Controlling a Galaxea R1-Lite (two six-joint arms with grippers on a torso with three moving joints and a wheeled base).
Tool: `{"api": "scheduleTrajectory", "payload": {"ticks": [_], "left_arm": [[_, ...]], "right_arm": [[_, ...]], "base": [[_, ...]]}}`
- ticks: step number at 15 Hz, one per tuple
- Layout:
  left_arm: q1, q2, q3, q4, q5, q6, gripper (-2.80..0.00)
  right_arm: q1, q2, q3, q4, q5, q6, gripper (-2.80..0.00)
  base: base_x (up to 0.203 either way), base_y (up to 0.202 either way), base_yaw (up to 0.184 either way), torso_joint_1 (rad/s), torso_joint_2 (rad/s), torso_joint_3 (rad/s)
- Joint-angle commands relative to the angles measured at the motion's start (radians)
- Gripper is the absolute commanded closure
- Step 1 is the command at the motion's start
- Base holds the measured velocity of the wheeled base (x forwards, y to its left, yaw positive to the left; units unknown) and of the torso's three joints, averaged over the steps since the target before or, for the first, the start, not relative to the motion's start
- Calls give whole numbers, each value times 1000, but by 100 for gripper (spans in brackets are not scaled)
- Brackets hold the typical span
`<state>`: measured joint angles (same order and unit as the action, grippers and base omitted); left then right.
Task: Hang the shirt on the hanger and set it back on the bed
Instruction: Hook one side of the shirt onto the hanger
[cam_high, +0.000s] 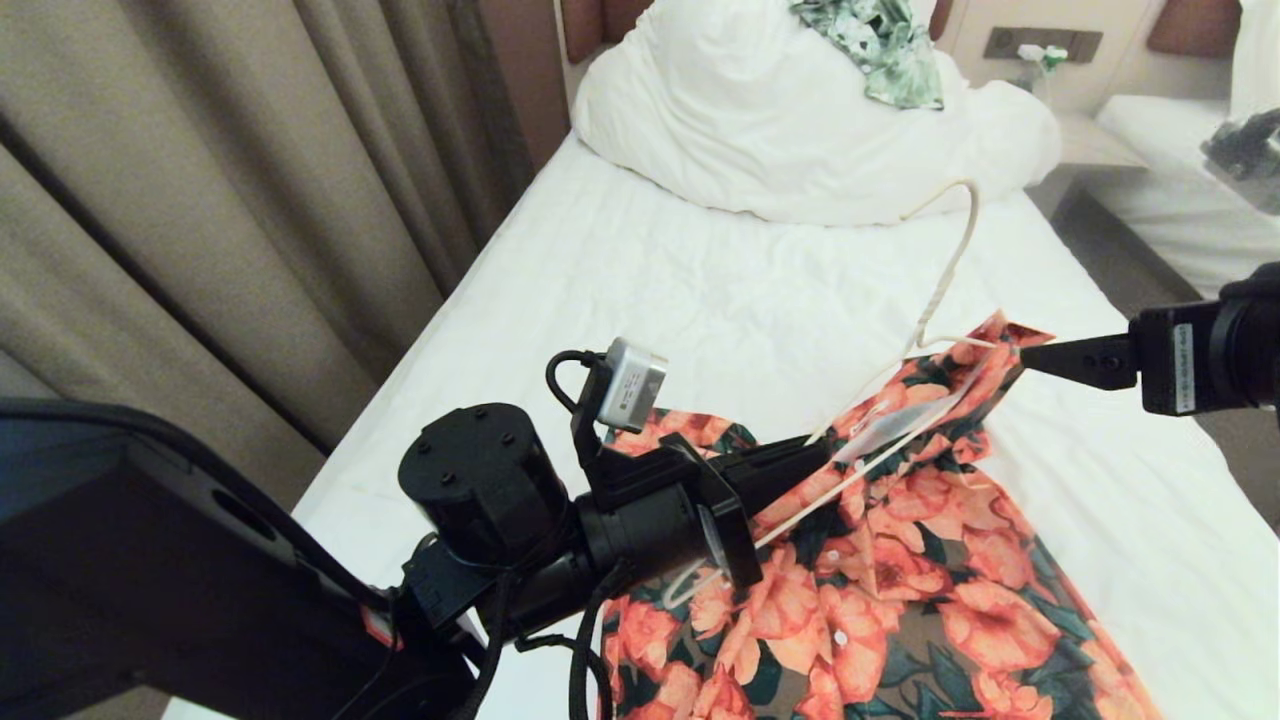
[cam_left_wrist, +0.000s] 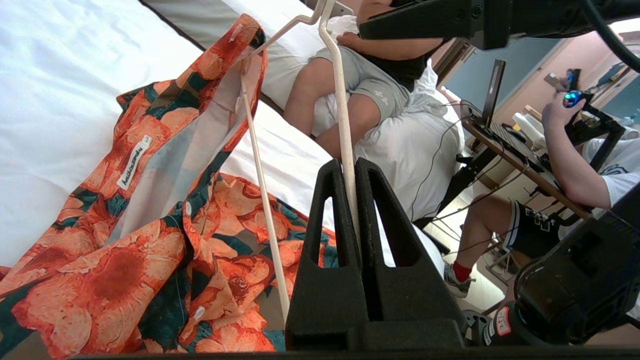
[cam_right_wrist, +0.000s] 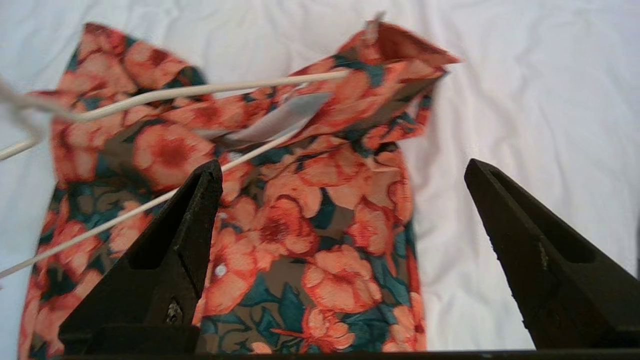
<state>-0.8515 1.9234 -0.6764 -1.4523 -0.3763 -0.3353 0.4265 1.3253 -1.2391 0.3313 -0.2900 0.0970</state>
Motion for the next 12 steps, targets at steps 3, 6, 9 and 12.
{"api": "scheduleTrajectory", "payload": {"ticks": [3,6,9,12], "left_arm": [[0,2,0,-8,-3,-2,0],[0,2,0,-8,-3,-2,0],[2,3,-1,-8,-3,-2,0],[2,2,0,-8,-3,-2,0]], "right_arm": [[-112,55,-10,-1,13,139,-280],[-174,142,-48,-2,15,204,-280],[-200,216,-107,-2,15,236,-280],[-196,272,-156,-4,18,237,-280]], "base": [[0,0,0,0,0,0],[0,0,0,0,0,0],[0,0,0,0,0,0],[0,0,0,0,0,0]]}}
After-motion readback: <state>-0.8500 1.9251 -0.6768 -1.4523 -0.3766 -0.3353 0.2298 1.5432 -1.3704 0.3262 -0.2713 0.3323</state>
